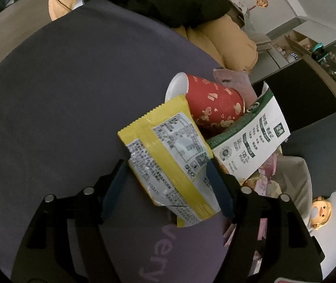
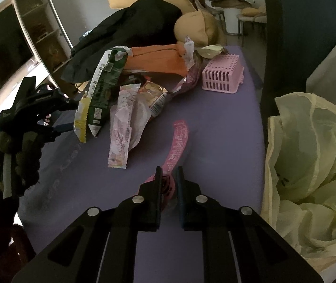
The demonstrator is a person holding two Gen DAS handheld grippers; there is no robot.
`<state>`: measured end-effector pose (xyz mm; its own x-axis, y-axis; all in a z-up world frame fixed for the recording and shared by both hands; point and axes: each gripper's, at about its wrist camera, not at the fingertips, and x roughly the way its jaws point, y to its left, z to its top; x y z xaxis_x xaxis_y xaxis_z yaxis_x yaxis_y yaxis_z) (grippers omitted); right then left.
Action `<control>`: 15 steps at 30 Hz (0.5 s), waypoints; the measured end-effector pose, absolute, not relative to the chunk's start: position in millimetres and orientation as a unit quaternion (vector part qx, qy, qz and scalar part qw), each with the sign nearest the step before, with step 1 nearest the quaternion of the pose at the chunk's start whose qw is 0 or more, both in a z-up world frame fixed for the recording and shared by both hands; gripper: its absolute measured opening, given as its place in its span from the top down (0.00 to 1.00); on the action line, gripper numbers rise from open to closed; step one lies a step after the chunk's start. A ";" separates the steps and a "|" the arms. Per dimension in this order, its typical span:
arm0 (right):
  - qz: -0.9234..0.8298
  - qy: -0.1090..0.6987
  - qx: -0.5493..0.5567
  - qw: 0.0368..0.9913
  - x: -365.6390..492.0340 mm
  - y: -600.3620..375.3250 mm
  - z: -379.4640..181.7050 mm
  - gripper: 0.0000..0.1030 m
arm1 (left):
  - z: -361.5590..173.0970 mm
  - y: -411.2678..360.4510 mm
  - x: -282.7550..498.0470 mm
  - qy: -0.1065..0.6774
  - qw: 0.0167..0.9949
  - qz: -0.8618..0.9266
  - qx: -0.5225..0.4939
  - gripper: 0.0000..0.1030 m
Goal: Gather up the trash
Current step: 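Grasp the pink lollipop-shaped wrapper with the right tool while the left tool lifts the yellow wrapper, then carry both wrappers over the plastic bag and open both tools to drop them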
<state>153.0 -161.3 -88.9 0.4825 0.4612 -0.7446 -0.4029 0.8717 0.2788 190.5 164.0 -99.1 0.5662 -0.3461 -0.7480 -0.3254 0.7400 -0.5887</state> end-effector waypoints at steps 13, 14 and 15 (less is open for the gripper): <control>0.251 0.412 0.030 0.875 143.3 -164.6 -61.3 0.88 | -61.0 174.1 160.9 0.406 0.852 -0.050 -0.327 0.82; 0.252 0.409 0.028 0.877 142.5 -164.6 -58.8 0.88 | -54.7 174.3 157.8 0.399 0.858 -0.050 -0.320 0.82; 0.252 0.405 0.026 0.878 141.7 -164.8 -55.8 0.88 | -49.1 173.3 155.1 0.392 0.863 -0.051 -0.314 0.82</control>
<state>141.7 -164.8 -55.8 0.5448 0.4639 -0.6985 -0.4221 0.8715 0.2495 155.1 173.2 -49.1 0.6871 -0.3343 -0.6451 -0.1578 0.7980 -0.5816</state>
